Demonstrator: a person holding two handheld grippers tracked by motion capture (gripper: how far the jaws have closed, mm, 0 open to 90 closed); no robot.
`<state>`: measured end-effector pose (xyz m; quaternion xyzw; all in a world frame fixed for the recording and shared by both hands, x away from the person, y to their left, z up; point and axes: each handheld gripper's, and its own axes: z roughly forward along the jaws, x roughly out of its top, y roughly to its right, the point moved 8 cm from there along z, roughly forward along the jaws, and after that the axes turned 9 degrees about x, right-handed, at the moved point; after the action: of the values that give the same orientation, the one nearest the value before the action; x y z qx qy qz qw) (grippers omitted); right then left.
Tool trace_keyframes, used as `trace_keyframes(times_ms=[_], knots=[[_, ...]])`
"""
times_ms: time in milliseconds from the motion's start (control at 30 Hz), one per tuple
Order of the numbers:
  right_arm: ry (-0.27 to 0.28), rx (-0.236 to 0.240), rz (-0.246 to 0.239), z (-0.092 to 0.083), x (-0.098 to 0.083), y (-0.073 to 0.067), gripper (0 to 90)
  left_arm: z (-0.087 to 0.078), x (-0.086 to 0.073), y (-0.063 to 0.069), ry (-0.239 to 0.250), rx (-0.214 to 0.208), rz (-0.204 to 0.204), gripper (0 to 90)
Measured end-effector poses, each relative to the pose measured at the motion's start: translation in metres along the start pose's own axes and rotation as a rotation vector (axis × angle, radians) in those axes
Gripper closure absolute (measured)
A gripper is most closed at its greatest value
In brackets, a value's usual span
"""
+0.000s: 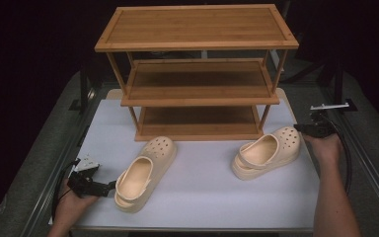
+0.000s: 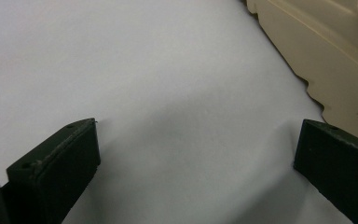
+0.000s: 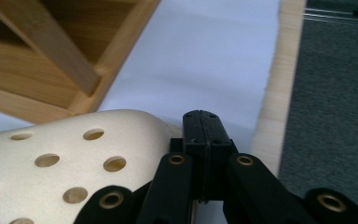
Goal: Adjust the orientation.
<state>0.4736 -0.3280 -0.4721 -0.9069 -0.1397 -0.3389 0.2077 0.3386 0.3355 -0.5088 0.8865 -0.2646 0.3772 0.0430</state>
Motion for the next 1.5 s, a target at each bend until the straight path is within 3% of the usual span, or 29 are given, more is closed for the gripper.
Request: trace_keyframes(times_ms=[167, 300, 600, 1233, 1367, 1500], knots=[[-0.005, 0.041, -0.030, 0.004, -0.003, -0.018, 89.6, 0.000, 0.000, 0.000, 0.000, 0.000, 0.000, 0.0], [-0.005, 0.050, -0.057, 0.006, -0.006, -0.033, 89.6, 0.000, 0.000, 0.000, 0.000, 0.000, 0.000, 0.0], [0.012, 0.080, -0.069, 0.009, -0.015, -0.059, 89.7, 0.000, 0.000, 0.000, -0.001, 0.000, 0.000, 0.0], [0.013, 0.157, -0.167, 0.022, -0.030, -0.122, 89.7, 0.000, 0.000, 0.000, -0.001, -0.001, 0.000, 0.0], [0.009, 0.163, -0.177, 0.025, -0.031, -0.132, 89.6, 0.000, 0.000, 0.000, -0.001, -0.001, 0.001, 0.0], [0.013, 0.168, -0.169, 0.025, -0.032, -0.133, 89.6, 0.000, 0.000, 0.000, 0.000, 0.000, 0.004, 0.0]])
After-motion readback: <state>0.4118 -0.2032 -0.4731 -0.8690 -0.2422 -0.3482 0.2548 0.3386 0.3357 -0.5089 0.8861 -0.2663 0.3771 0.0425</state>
